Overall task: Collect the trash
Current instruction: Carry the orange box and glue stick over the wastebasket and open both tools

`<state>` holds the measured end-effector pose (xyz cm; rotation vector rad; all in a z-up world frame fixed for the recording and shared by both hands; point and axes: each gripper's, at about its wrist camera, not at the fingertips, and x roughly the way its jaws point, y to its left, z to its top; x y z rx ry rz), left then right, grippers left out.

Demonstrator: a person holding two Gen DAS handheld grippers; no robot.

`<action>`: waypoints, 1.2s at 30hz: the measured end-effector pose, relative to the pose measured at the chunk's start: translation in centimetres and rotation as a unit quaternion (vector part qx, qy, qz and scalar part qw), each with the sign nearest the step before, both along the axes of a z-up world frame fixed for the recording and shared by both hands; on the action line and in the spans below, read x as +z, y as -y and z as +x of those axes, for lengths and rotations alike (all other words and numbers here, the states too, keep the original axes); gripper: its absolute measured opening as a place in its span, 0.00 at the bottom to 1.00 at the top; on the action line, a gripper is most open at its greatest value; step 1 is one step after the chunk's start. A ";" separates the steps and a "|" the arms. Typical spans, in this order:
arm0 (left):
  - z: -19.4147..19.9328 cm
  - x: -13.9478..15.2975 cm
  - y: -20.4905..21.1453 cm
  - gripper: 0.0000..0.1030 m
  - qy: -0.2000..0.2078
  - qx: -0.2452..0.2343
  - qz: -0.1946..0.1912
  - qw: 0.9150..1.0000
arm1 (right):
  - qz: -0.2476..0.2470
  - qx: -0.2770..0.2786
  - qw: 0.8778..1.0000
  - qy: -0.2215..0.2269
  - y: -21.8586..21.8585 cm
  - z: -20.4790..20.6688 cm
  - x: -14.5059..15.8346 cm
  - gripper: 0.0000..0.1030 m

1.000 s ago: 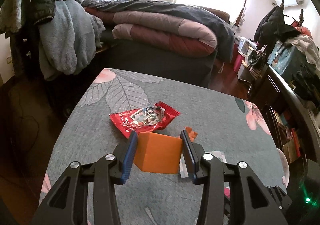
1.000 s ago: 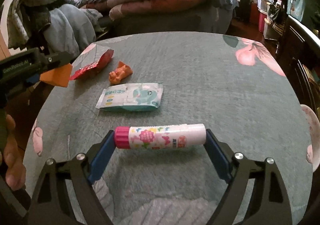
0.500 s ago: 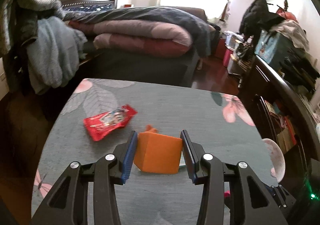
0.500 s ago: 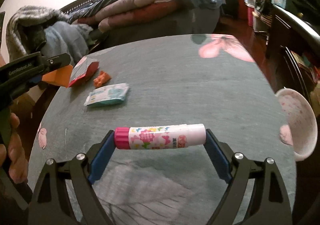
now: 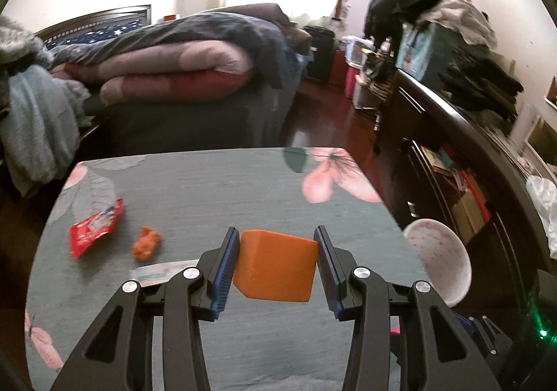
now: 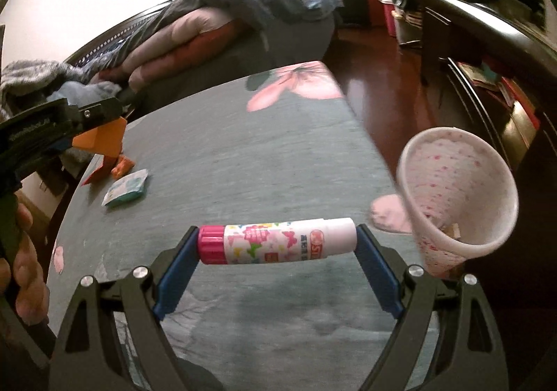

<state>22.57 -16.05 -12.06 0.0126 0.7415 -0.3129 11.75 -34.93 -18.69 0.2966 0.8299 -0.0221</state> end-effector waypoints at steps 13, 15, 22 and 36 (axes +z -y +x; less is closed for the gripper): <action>-0.3 -0.3 9.7 0.43 0.004 -0.085 0.017 0.996 | 0.014 -0.083 0.996 0.005 8.2 -2.1 -0.7 0.85; -0.3 -0.4 11.0 0.43 0.005 -0.096 0.019 0.995 | 0.015 -0.097 0.995 0.006 9.6 -2.5 -0.9 0.85; -0.5 -1.0 15.6 0.43 0.004 -0.134 0.027 0.991 | 0.021 -0.146 0.989 0.005 14.2 -3.6 -1.8 0.85; 0.0 -2.2 24.6 0.43 0.006 -0.196 0.038 0.980 | 0.015 -0.216 0.976 0.008 20.4 -3.8 -4.4 0.85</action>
